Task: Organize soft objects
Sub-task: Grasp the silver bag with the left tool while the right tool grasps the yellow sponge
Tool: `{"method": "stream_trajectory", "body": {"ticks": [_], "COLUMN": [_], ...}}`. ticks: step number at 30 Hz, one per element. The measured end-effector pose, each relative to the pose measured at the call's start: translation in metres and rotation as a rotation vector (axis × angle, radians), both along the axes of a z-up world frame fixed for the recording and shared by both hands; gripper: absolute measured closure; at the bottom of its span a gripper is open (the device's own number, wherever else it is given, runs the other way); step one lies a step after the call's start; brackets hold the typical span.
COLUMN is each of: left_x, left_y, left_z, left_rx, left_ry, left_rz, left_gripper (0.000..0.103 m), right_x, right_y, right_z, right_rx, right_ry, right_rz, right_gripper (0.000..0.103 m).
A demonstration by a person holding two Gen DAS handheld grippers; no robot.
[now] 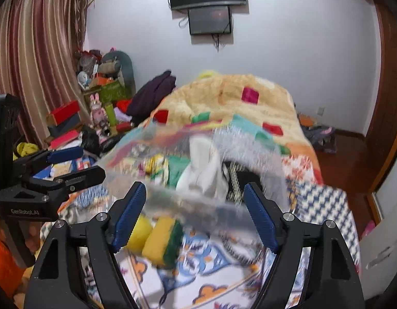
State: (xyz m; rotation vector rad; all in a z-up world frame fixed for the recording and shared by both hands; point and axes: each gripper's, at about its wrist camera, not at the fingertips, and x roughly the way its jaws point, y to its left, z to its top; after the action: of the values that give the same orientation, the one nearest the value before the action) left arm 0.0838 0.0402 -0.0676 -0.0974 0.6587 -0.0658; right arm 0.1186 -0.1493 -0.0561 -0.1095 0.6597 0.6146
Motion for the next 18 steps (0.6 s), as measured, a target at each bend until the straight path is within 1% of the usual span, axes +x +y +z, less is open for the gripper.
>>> {"method": "stream_trajectory", "body": {"ticks": [3, 6, 9, 11, 13, 14, 16, 17, 18], "left_x": [-0.004, -0.007, -0.008, -0.008, -0.007, -0.006, -0.006, -0.007, -0.007], "left_y": [-0.001, -0.001, 0.0, 0.0, -0.001, -0.001, -0.003, -0.003, -0.004], "left_z": [-0.013, -0.023, -0.034, -0.039, -0.044, -0.046, -0.049, -0.051, -0.052], "left_rx": [0.008, 0.005, -0.015, -0.023, -0.031, -0.034, -0.041, -0.043, -0.044], "left_ry": [0.037, 0.068, 0.097, 0.112, 0.123, 0.127, 0.14, 0.145, 0.148], "left_rz": [0.0, -0.001, -0.001, 0.0, -0.002, -0.004, -0.014, -0.019, -0.022], "left_gripper": [0.009, 0.009, 0.009, 0.009, 0.011, 0.012, 0.02, 0.022, 0.026], "right_x": [-0.002, -0.002, -0.003, -0.004, -0.004, -0.003, -0.004, -0.002, -0.003], "right_y": [0.002, 0.007, 0.01, 0.012, 0.014, 0.016, 0.016, 0.016, 0.015], "right_z": [-0.021, -0.034, -0.042, -0.046, -0.05, -0.052, -0.055, -0.058, -0.059], "right_rx": [-0.014, -0.019, -0.019, -0.022, -0.029, -0.031, -0.03, -0.025, -0.019], "right_ry": [0.067, 0.12, 0.153, 0.164, 0.181, 0.191, 0.212, 0.23, 0.239], "right_rz": [0.015, 0.032, 0.047, 0.055, 0.067, 0.074, 0.078, 0.082, 0.084], "right_gripper": [0.027, 0.027, 0.028, 0.03, 0.04, 0.043, 0.052, 0.054, 0.061]}}
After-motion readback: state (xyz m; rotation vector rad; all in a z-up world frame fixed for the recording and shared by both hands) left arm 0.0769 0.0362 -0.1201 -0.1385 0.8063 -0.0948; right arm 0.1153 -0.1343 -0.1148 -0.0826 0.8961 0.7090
